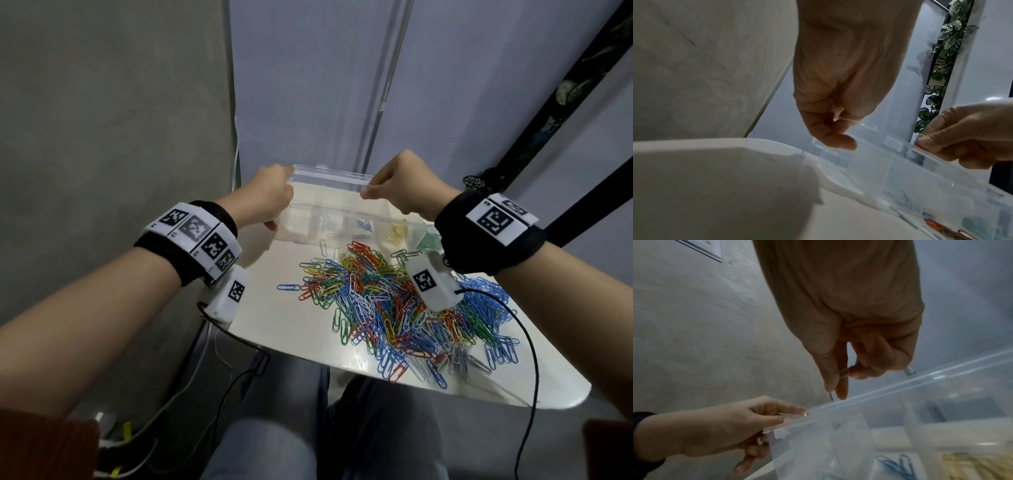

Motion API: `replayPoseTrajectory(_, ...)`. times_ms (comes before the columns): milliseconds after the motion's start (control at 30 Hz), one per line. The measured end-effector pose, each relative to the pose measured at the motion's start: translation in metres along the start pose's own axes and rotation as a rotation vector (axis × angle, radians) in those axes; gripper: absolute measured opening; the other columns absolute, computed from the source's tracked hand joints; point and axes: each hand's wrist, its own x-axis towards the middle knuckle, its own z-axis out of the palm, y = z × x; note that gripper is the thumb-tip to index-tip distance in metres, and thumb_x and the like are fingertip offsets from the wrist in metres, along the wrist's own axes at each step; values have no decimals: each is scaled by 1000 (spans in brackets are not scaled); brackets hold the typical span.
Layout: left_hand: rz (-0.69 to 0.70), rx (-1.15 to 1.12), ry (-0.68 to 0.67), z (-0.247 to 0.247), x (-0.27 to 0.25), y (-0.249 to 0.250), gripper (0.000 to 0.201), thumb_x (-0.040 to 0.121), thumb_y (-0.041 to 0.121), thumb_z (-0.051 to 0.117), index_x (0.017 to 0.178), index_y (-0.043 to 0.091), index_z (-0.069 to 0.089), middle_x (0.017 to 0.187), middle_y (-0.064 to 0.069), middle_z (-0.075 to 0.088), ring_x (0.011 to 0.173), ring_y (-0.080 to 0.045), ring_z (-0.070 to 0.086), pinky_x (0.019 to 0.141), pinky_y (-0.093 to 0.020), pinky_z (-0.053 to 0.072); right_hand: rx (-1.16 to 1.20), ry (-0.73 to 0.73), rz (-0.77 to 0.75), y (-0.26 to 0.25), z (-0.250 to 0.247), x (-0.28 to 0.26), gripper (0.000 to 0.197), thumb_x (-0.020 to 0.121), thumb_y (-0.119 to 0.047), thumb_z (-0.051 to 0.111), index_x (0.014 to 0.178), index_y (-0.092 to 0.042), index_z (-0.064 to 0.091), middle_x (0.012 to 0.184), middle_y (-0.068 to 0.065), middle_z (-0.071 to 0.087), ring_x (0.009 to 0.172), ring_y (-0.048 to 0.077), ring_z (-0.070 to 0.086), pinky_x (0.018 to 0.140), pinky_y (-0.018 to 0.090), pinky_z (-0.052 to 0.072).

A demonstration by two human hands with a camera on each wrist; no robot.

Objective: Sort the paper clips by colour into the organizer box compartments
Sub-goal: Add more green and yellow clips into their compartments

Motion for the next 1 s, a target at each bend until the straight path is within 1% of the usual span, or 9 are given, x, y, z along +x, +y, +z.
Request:
replayPoseTrajectory(133,-6,-9,-7,-1,-2,1,52,99,6,28,151,9,29,117,-32,53,50,-27,60,43,-30,55,55,-10,-68,-14,6,6,18,83,-17,75,84,1,72,48,5,45,24,7,25,30,15,25)
replayPoseTrajectory(233,-9,-13,-9,-1,-3,2,52,99,7,28,151,10,28,122,-31,52,52,-24,59,42,-28,54,22,-60,-59,-21,15,12,22,84,-19,75,87,3,72,48,4,43,27,10,27,34,19,28)
replayPoseTrajectory(433,5,-23,-7,-1,-3,2,52,99,6,28,151,9,29,112,-30,54,50,-21,56,38,-23,50,36,-55,-41,-14,11,10,22,82,-23,77,84,-1,73,71,17,57,40,18,30,37,21,30)
replayPoseTrajectory(533,2,-23,-5,1,-2,3,51,99,5,29,150,8,31,91,-15,50,53,-23,56,41,-31,55,105,-2,-63,-7,-4,2,24,81,-21,77,86,2,73,56,9,47,35,14,25,35,19,25)
replayPoseTrajectory(633,-1,-14,0,0,-4,4,51,98,4,29,149,7,32,87,-13,49,52,-23,56,42,-30,55,156,17,-84,3,-17,-11,23,81,-18,77,88,3,74,43,-3,44,35,12,25,35,18,23)
replayPoseTrajectory(733,5,4,4,0,-4,5,52,97,3,29,148,6,33,74,-6,47,49,-22,57,38,-25,51,131,8,-119,15,-24,-28,18,81,-17,77,89,-1,74,44,-5,48,35,7,32,34,16,26)
replayPoseTrajectory(800,6,6,6,0,-4,5,52,97,3,30,148,6,33,75,-7,48,49,-22,57,39,-26,51,65,-40,-149,23,-25,-37,12,81,-18,77,86,-7,75,42,-10,50,37,4,36,36,12,28)
replayPoseTrajectory(900,2,-9,8,0,-3,5,52,97,3,30,149,7,33,85,-12,50,50,-22,56,39,-26,52,-94,-133,-170,36,-18,-44,14,78,-20,79,89,-13,77,53,-10,55,39,2,40,40,11,32)
replayPoseTrajectory(1000,-7,-26,1,1,-3,5,50,98,4,29,148,8,33,76,-7,50,51,-23,57,42,-28,54,-272,-279,-202,48,-7,-51,21,76,-15,80,97,-16,76,72,-2,67,52,2,52,47,9,36)
